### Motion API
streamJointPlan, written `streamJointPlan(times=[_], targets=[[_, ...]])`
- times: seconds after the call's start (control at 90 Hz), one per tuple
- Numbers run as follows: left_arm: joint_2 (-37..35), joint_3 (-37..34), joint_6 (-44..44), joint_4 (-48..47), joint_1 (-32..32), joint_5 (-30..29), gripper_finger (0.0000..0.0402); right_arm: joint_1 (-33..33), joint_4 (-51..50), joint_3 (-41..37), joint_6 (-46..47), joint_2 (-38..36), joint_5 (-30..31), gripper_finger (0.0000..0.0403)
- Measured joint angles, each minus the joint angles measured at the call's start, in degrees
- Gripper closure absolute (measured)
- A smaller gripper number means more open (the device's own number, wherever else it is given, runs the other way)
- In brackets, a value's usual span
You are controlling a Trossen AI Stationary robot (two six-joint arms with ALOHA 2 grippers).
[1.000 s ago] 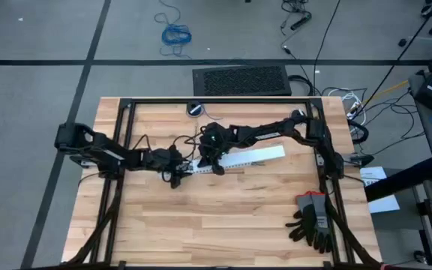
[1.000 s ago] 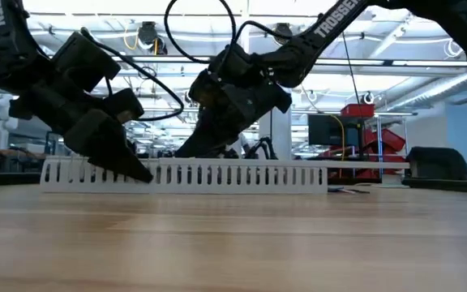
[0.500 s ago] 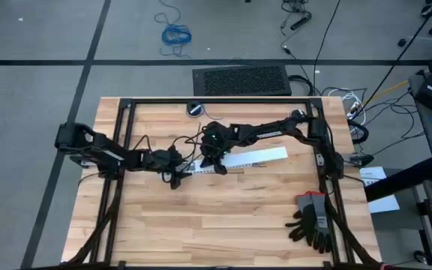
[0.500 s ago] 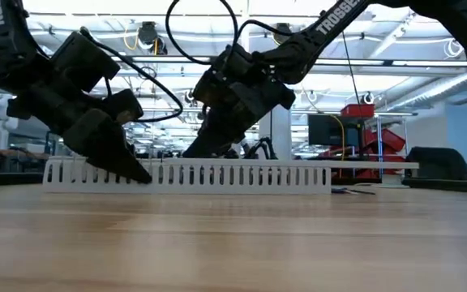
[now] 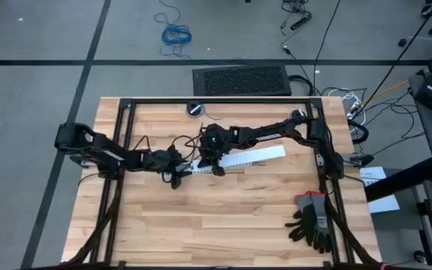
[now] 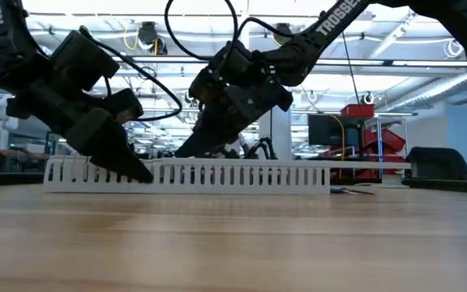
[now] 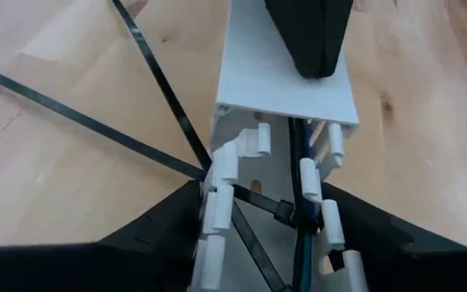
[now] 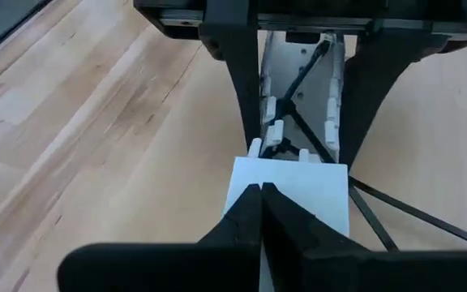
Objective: Ziptie cables
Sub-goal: Close the white cable duct tray the with white cable cover
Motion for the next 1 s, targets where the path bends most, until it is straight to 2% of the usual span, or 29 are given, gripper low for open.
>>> streamJointPlan(times=[0.3,0.5,0.744,1.0], targets=[[0.0,0.1,0.0,0.2,-0.3,0.4,0.0180,0.0,0.0,0.1,0.6,0.0,0.3,0.0403],[0.0,0.1,-1.6,-0.4,-0.3,-0.2,0.0180,0.9,4.5,0.0,3.5,0.5,7.3,0.0403],[0.0,0.2,-1.0,-0.7,-0.3,-0.2,0.0180,1.6,7.2,0.1,3.7,1.7,7.7,0.0403],[-0.1,0.3,0.9,-0.9,-0.4,0.1,0.0179,1.6,5.8,-0.2,1.6,-3.4,8.3,0.0403]])
